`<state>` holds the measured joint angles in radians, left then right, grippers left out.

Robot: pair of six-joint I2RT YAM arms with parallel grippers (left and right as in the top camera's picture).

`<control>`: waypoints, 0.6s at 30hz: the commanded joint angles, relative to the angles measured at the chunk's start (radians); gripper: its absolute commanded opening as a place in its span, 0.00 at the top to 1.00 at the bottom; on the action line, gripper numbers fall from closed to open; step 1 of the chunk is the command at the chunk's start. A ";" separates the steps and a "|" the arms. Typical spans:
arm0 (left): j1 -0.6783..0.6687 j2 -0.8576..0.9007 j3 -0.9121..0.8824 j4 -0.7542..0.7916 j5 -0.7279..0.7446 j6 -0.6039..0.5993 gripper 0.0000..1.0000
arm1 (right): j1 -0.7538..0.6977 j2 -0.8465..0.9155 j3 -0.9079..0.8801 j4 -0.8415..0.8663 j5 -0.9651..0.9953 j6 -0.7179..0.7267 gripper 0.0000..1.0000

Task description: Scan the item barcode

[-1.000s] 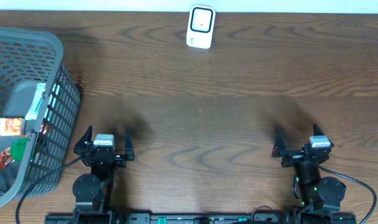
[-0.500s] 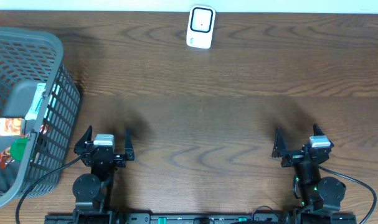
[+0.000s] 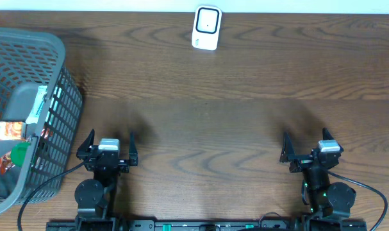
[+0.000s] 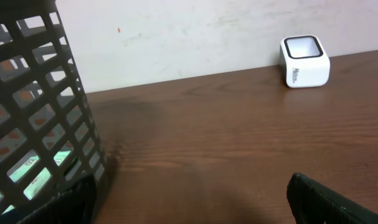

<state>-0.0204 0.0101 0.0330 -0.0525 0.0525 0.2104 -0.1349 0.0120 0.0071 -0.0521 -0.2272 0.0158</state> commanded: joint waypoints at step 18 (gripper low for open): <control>0.002 0.000 -0.024 -0.022 0.004 -0.328 0.02 | 0.010 -0.003 -0.002 -0.005 0.009 0.013 0.01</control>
<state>-0.0204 0.0101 0.0330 -0.0536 0.0528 0.0948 -0.1349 0.0120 0.0071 -0.0521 -0.2272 0.0158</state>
